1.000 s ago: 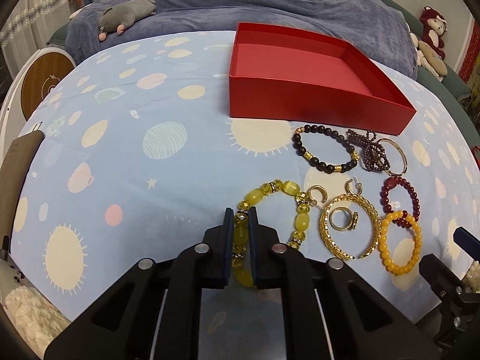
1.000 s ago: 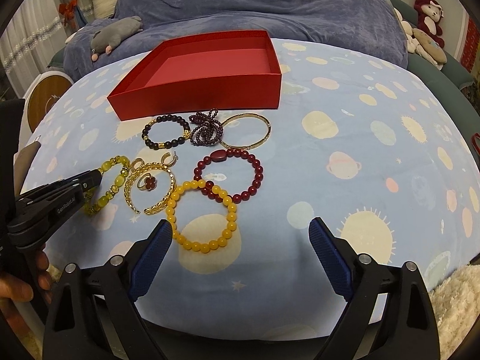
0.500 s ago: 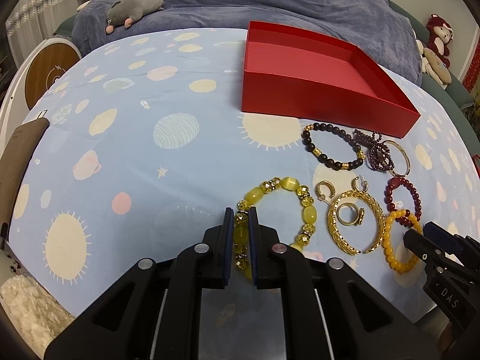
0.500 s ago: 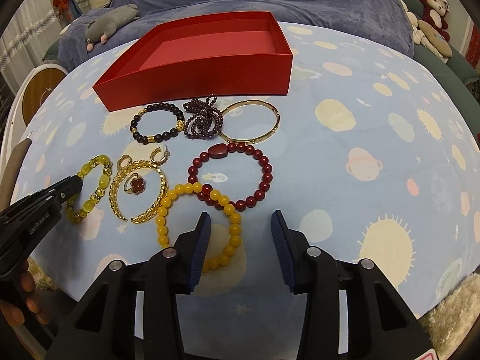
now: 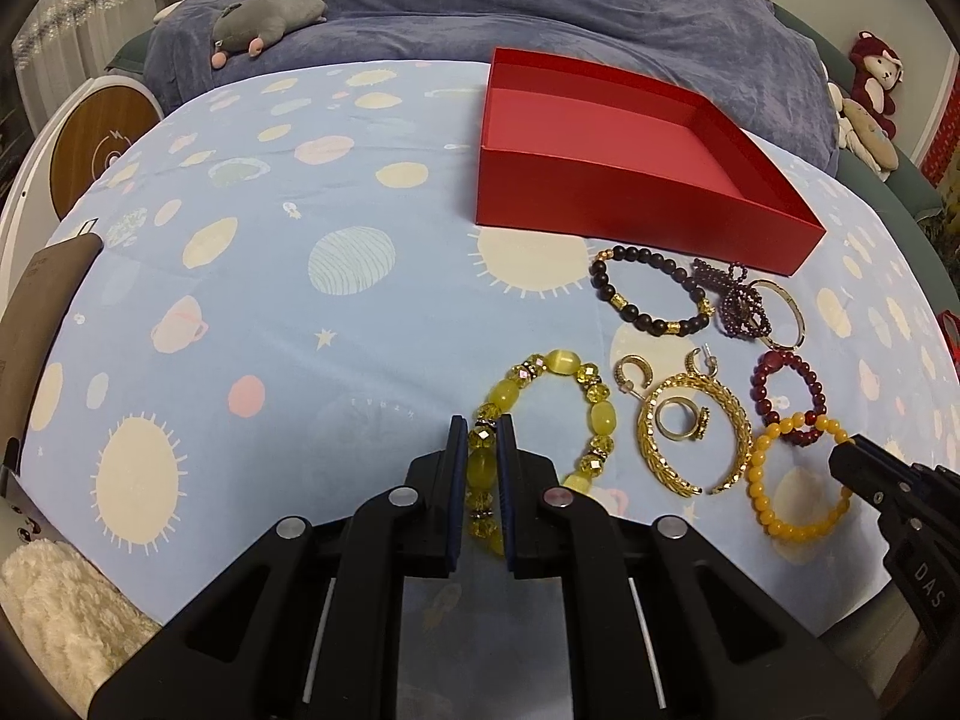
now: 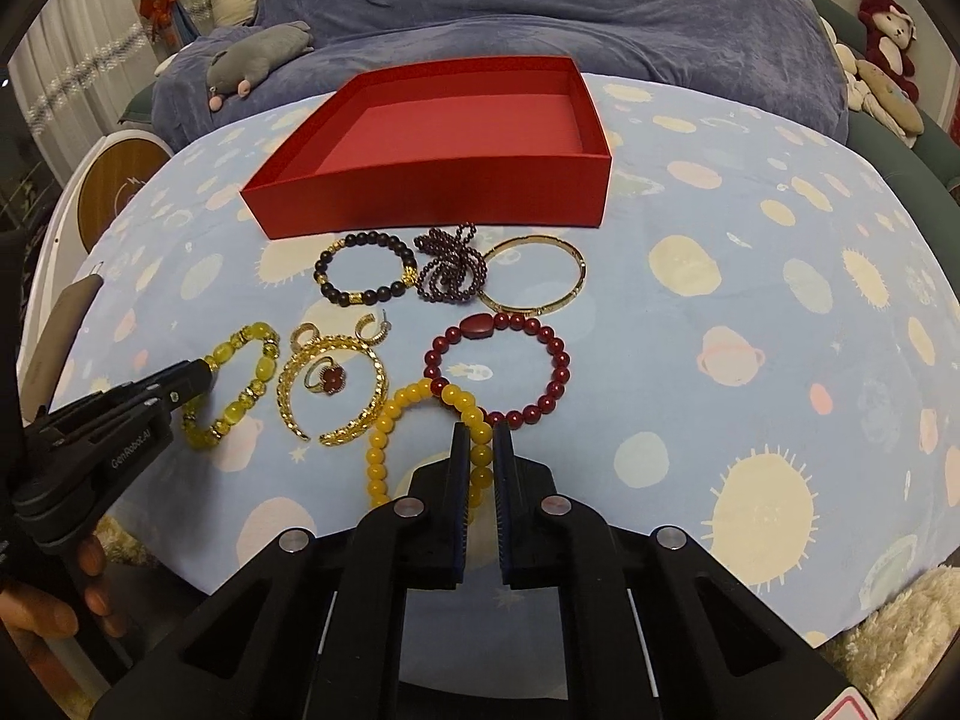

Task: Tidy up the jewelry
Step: 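Carry both bracelets into the red box and open both tools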

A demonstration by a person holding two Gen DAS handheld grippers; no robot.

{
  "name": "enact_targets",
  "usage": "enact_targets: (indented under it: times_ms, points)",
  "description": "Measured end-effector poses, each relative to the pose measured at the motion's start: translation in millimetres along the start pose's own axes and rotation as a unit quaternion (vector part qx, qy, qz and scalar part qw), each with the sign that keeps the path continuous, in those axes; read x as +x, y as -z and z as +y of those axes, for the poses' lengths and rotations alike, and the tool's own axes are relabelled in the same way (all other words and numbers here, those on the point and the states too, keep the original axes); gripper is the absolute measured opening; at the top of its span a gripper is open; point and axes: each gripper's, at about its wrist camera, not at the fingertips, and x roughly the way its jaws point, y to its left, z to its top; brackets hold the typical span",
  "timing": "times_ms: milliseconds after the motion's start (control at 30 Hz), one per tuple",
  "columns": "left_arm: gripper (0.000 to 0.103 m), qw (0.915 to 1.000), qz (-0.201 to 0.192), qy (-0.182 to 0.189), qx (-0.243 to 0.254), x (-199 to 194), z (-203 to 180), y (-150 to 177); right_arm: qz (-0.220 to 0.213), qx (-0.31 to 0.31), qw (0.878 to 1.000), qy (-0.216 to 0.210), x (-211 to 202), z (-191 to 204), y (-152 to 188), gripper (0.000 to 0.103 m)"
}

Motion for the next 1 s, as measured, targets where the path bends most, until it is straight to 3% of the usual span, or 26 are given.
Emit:
enact_targets:
  times_ms: [267,600,767,1000]
  points:
    - [0.009,0.9988,-0.029,0.039,0.001,-34,-8,-34,-0.016,0.009,1.0,-0.021,-23,-11,-27,0.007]
    - [0.009,0.9937,-0.076,0.068,0.048,-56,-38,-130,-0.057,-0.007,0.997,-0.045,-31,-20,-104,0.007]
    - [0.009,0.9913,-0.084,0.087,0.053,-36,-55,-189,-0.066,-0.001,0.996,-0.06,-8,-24,-164,0.007]
    - [0.009,0.9922,-0.074,0.089,0.047,27,-70,-252,-0.06,-0.012,0.996,-0.063,47,-22,-240,0.007]
